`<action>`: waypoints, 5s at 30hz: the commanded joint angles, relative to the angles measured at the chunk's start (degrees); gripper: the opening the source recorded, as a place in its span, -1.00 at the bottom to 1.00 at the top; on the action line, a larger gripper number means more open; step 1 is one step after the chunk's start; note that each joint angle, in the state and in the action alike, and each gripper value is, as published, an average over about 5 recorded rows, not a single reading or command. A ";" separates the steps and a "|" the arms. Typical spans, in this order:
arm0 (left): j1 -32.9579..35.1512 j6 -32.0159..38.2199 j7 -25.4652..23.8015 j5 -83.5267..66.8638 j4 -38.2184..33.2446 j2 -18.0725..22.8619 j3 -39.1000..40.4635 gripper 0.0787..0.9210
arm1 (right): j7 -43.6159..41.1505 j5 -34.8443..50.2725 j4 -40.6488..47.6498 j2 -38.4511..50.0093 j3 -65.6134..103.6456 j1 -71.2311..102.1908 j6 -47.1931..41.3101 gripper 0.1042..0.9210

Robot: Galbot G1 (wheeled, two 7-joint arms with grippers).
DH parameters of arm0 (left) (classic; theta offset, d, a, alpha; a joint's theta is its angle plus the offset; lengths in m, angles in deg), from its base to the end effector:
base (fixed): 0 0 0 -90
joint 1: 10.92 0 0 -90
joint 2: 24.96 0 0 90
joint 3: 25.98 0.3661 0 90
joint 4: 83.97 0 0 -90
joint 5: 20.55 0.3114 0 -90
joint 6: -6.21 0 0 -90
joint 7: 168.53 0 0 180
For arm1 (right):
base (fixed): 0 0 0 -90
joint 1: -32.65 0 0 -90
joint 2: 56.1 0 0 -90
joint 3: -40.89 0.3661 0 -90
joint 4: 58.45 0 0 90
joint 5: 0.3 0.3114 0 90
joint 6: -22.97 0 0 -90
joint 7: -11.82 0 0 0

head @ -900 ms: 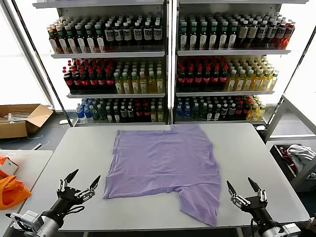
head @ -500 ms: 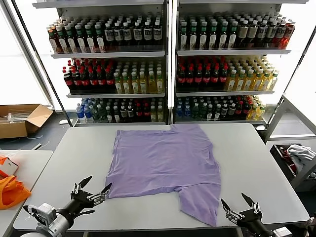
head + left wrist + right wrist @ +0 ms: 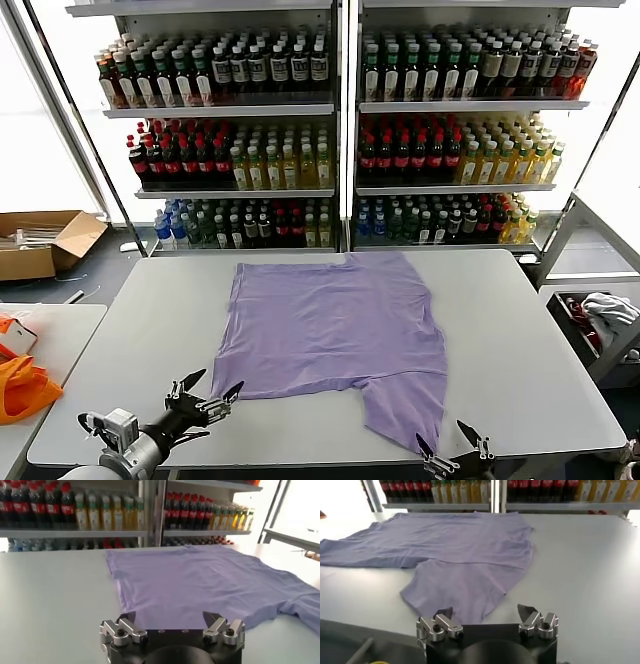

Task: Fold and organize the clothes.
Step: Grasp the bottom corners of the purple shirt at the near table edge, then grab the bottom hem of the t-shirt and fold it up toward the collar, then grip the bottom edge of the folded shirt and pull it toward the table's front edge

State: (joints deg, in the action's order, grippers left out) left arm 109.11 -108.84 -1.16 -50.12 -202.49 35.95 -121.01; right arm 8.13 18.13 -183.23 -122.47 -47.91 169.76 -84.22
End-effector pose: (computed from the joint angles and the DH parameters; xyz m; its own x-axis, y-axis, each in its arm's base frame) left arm 0.1467 0.1267 -0.2908 -0.8149 0.3721 0.4443 0.3501 0.9270 -0.1344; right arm 0.0491 -0.0805 -0.3034 -0.8181 -0.2560 0.5149 -0.2678 0.9620 0.0529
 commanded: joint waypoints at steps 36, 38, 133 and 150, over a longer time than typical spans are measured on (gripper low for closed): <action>-0.19 5.11 -0.84 7.74 7.86 5.66 2.50 -0.40 | -1.95 -1.75 1.70 -2.02 -2.35 2.47 5.08 -0.99; 0.19 5.17 -0.76 7.48 7.17 5.94 2.27 -0.54 | -2.56 -1.69 1.53 -2.29 -2.23 2.02 5.86 -0.99; -11.23 -0.83 6.49 -1.15 11.73 1.60 3.65 0.76 | 11.42 -2.48 12.49 -0.47 -5.49 -26.53 -6.32 0.56; -15.57 -1.70 6.84 -4.04 16.60 3.18 4.21 0.74 | 11.79 -0.66 13.79 -2.55 -8.03 -26.98 -6.75 0.00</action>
State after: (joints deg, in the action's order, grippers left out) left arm 94.21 -110.49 5.65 -52.95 -187.36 38.78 -116.88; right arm 18.99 17.37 -168.45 -124.73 -56.24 140.81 -90.13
